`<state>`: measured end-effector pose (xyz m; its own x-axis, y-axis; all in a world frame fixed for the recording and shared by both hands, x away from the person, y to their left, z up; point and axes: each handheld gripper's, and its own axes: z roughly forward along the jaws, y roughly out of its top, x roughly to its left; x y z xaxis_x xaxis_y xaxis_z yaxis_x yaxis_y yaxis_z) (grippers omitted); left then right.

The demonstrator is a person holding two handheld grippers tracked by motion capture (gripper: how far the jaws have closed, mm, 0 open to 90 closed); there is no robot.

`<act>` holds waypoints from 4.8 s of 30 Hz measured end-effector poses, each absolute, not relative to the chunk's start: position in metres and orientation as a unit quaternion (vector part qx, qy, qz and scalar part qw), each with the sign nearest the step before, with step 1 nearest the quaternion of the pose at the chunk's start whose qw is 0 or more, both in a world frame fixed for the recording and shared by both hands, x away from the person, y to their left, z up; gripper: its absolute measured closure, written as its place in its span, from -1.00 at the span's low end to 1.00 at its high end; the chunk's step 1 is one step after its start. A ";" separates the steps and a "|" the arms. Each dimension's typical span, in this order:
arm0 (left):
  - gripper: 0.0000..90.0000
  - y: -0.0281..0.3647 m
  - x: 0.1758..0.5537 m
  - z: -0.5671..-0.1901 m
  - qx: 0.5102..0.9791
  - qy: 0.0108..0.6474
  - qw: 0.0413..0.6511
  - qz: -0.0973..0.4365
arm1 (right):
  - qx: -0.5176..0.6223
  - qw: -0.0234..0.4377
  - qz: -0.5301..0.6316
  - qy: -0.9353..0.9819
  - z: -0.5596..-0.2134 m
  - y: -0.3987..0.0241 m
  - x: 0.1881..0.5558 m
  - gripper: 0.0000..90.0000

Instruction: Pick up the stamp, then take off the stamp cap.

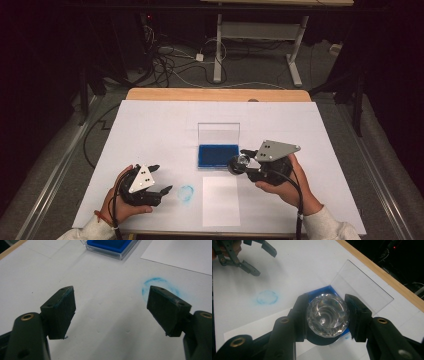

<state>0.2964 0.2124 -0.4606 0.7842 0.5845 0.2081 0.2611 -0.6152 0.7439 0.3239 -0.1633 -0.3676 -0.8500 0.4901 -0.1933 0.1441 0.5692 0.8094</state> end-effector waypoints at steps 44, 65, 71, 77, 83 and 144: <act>-0.60 0.153 0.316 -0.443 0.849 0.191 0.449 0.202 | 0.188 0.124 0.508 0.831 -0.372 -0.096 0.347 0.27; -0.30 0.114 0.325 -0.441 0.862 0.168 0.433 0.203 | 0.186 0.106 0.501 0.838 -0.380 -0.097 0.341 0.27; -0.20 0.112 0.324 -0.442 0.869 0.160 0.421 0.206 | 0.185 0.105 0.495 0.843 -0.382 -0.096 0.341 0.27; -0.19 0.110 0.324 -0.442 0.879 0.162 0.395 0.212 | 0.188 0.103 0.488 0.846 -0.386 -0.094 0.342 0.27; -0.18 0.111 0.327 -0.442 0.888 0.164 0.387 0.189 | 0.189 0.110 0.486 0.846 -0.389 -0.092 0.339 0.27; -0.18 0.189 0.318 -0.438 0.864 0.229 0.395 0.214 | 0.242 0.194 0.465 0.829 -0.385 -0.181 0.312 0.27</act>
<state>0.3182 0.1892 -0.4382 0.8034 0.5643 0.1900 0.2258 -0.5841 0.7797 0.3121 -0.1814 -0.3854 -0.8073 0.5822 -0.0964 0.2211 0.4499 0.8653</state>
